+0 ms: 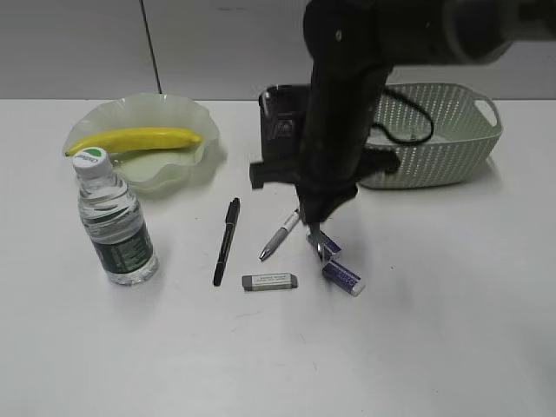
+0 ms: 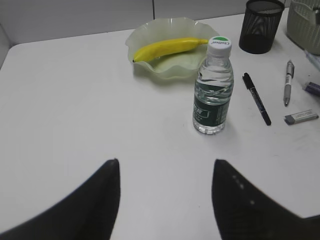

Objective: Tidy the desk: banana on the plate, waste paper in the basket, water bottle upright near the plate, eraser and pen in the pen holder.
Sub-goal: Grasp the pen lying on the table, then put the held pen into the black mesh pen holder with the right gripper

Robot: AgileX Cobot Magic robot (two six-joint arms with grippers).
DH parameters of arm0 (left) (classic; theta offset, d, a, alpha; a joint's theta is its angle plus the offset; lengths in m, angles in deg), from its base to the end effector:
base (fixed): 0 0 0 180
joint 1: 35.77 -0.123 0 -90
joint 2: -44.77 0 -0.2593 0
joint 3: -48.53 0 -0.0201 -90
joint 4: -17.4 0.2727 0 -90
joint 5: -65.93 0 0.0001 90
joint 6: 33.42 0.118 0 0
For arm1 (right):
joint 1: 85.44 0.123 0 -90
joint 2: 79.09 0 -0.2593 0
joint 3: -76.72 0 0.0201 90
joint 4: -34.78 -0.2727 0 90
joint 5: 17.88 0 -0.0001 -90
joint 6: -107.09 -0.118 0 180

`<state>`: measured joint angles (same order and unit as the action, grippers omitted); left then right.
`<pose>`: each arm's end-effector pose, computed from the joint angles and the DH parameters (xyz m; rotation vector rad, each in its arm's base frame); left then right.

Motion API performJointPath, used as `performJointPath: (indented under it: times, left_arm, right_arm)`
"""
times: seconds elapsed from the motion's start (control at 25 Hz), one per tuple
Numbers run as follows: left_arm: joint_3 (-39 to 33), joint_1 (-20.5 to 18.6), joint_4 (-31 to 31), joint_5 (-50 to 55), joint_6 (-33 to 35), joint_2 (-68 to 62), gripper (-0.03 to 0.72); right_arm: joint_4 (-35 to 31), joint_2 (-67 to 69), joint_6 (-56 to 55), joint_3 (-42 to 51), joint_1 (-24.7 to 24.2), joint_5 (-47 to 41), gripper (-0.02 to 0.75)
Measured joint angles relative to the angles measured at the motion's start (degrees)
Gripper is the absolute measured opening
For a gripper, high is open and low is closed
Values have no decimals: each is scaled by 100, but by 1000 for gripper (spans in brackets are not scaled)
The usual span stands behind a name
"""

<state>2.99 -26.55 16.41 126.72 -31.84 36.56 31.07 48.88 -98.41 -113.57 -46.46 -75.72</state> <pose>0.0576 -0.0112 0.2884 0.1895 1.9916 -0.1061 0.3221 0.2690 0.1011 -0.3143 3.0864 0.1384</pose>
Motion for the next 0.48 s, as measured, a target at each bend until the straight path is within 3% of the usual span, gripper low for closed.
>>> performJointPath:
  times: [0.2,0.48]
  left_arm:
    - [0,0,0,0,0,0,435]
    - [0,0,0,0,0,0,435]
  right_arm:
    - [1192,-646,-33,-354,0,1013,109]
    - [2972,-448,-45,-419,-88,3996,109]
